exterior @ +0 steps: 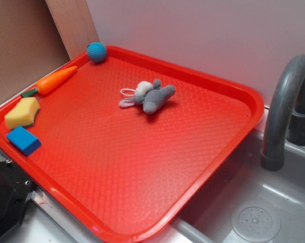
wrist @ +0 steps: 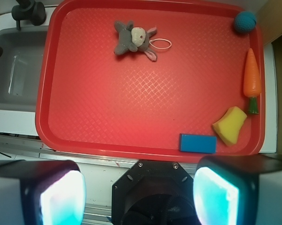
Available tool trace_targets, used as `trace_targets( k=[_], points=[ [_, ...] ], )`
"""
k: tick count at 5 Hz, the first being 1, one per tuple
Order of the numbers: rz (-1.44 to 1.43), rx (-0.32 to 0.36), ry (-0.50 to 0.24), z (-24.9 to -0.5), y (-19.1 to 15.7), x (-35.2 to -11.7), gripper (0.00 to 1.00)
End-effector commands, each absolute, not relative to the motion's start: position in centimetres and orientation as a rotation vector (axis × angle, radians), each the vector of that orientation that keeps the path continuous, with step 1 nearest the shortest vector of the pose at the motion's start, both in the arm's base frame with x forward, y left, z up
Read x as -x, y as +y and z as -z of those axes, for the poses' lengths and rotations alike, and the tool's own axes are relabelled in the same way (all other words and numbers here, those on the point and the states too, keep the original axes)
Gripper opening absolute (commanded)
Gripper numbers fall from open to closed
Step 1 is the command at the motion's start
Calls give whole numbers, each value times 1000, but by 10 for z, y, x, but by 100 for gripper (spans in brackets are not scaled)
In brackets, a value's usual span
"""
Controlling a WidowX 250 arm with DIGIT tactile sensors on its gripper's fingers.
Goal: Grab the carrot.
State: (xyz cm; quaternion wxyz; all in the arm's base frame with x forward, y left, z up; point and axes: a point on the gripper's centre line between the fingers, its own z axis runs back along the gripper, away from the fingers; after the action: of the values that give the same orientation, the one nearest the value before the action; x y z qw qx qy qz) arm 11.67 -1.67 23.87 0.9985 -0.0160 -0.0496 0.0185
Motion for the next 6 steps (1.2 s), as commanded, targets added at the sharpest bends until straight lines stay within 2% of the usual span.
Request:
trace_targets(
  k=[1,2,3,4,5,6],
  points=[
    [-37,32,-99,-239,-17,-117,100],
    [-100,8,-75,-229,-16,-143,100],
    [-270,-75,-63,-217,3,-176,100],
    [-373,-209,-49,-195,34,-204,100],
    [-372,-360,-77,-175,69,-229,100],
    [-302,-443,-88,-153,102,-237,100]
  ],
)
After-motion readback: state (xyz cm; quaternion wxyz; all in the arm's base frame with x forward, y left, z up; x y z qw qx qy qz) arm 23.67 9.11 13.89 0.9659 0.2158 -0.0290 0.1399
